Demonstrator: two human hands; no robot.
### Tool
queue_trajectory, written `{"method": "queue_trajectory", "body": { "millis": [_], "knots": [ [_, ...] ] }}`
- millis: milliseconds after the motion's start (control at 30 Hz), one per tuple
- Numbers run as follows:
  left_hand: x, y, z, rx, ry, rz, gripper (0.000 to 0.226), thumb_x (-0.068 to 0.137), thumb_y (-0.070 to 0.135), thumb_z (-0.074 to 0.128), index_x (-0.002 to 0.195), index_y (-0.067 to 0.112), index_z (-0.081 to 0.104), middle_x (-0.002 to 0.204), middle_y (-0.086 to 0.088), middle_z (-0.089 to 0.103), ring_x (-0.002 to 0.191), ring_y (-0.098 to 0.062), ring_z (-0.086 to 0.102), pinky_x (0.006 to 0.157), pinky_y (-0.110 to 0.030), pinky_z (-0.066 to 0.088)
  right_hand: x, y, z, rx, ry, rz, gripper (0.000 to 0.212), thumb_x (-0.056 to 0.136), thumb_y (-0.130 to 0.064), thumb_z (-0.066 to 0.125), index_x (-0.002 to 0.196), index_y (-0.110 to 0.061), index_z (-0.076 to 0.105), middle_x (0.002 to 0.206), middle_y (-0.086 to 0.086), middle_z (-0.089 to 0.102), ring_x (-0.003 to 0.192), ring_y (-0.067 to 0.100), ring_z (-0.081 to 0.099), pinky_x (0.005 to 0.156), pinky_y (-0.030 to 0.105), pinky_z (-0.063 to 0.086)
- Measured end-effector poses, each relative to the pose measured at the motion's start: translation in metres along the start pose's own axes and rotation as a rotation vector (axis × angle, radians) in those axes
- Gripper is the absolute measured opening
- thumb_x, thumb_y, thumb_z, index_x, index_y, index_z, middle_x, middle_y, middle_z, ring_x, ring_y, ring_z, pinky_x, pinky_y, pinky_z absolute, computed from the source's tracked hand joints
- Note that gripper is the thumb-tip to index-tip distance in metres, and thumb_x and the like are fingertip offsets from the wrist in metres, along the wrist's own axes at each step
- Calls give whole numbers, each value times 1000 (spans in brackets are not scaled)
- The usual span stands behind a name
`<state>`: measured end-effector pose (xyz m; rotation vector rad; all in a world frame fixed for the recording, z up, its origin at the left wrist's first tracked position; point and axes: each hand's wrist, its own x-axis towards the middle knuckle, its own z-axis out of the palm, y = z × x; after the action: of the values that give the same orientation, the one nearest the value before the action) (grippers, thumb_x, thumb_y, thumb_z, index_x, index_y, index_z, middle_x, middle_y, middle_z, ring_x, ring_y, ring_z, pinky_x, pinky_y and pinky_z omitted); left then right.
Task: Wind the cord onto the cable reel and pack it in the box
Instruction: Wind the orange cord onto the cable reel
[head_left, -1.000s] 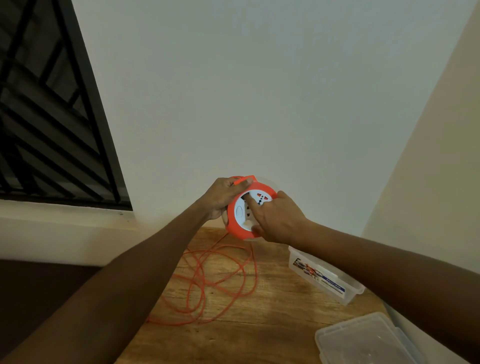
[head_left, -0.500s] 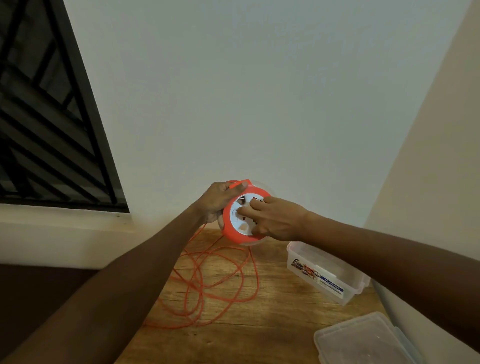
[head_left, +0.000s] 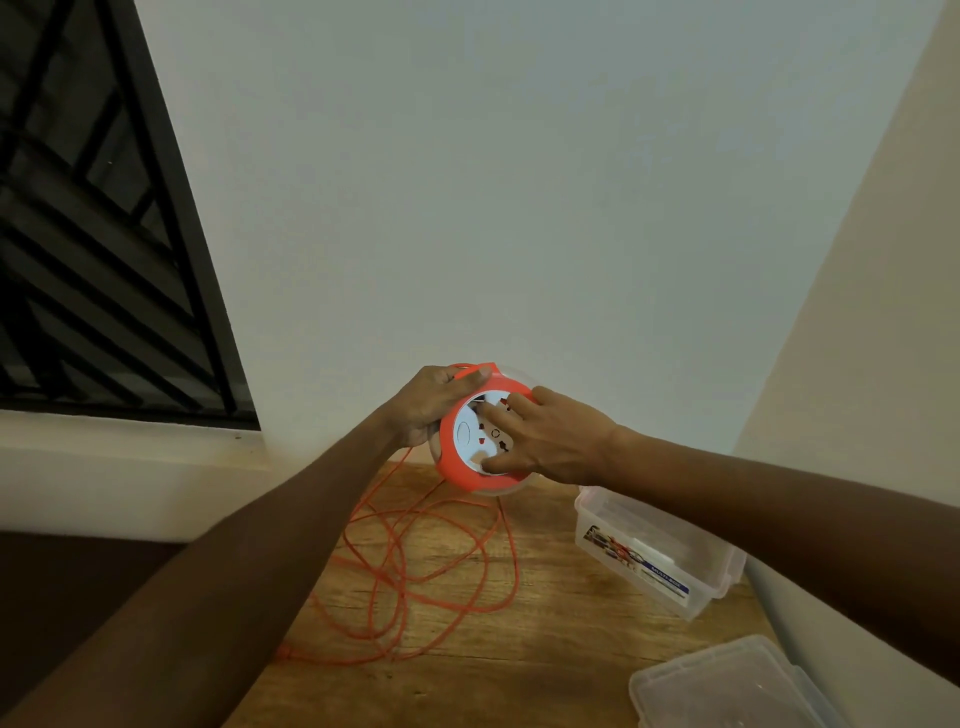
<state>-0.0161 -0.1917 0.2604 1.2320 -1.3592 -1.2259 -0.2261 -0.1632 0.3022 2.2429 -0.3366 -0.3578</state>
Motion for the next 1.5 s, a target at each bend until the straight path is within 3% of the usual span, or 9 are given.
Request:
{"method": "queue_trajectory", "body": {
  "millis": [267,400,533,867,967,1067,1133,1333,1500],
  "knots": [
    [2,-5,9,37,16,7,40,96,45,64,120,14,70,107,-12,78,89,-30,76,80,-40,64,14,-6,-7,-85,-112,3,72,86,-40,71,146,-41,31,136,15,46,115,34,50,89,42,45],
    [2,-10,7,-4,25,24,36,98,41,61,121,15,69,112,-13,77,93,-33,76,80,-41,65,16,-7,-8,-40,-83,91,85,88,-33,68,152,-22,14,125,19,57,104,35,59,93,43,45],
    [5,-10,9,2,56,48,42,96,44,63,128,16,67,115,-8,77,96,-32,77,85,-48,64,16,-13,-1,53,-107,248,87,92,-29,65,153,-5,8,136,23,52,109,38,62,102,46,42],
    [1,-10,13,-9,78,56,33,97,42,63,118,18,71,109,-8,79,91,-30,78,79,-43,65,8,-25,2,391,-117,479,97,85,-27,72,153,-10,5,135,19,54,108,36,62,93,44,49],
    [-1,-9,13,-51,74,51,27,97,41,64,112,21,72,107,-9,79,92,-31,78,79,-43,65,5,-20,1,358,-84,459,90,87,-26,70,153,-14,10,135,19,54,105,36,64,91,44,50],
    [-3,-8,10,-70,67,47,26,97,40,64,110,20,74,106,-12,79,91,-32,77,82,-47,64,2,-14,4,253,-14,331,71,84,-24,72,144,-22,34,116,17,64,82,34,67,73,41,52],
    [-3,-7,8,-73,65,48,24,98,39,63,109,20,73,105,-12,78,89,-32,76,82,-47,64,2,-10,5,216,30,223,59,81,-23,74,133,-28,47,123,19,58,84,33,63,68,41,51],
    [-4,-5,10,-43,79,47,32,97,41,63,116,17,70,108,-11,78,91,-32,76,82,-46,64,7,-8,-5,41,-27,93,63,84,-40,72,140,-38,44,141,16,42,122,36,45,92,44,47],
    [-5,-7,10,-53,68,34,32,97,41,62,117,17,71,109,-12,78,95,-34,76,83,-46,64,20,-6,-17,-72,-140,48,62,81,-44,74,137,-39,47,134,11,50,124,36,39,95,45,43]
  ]
}}
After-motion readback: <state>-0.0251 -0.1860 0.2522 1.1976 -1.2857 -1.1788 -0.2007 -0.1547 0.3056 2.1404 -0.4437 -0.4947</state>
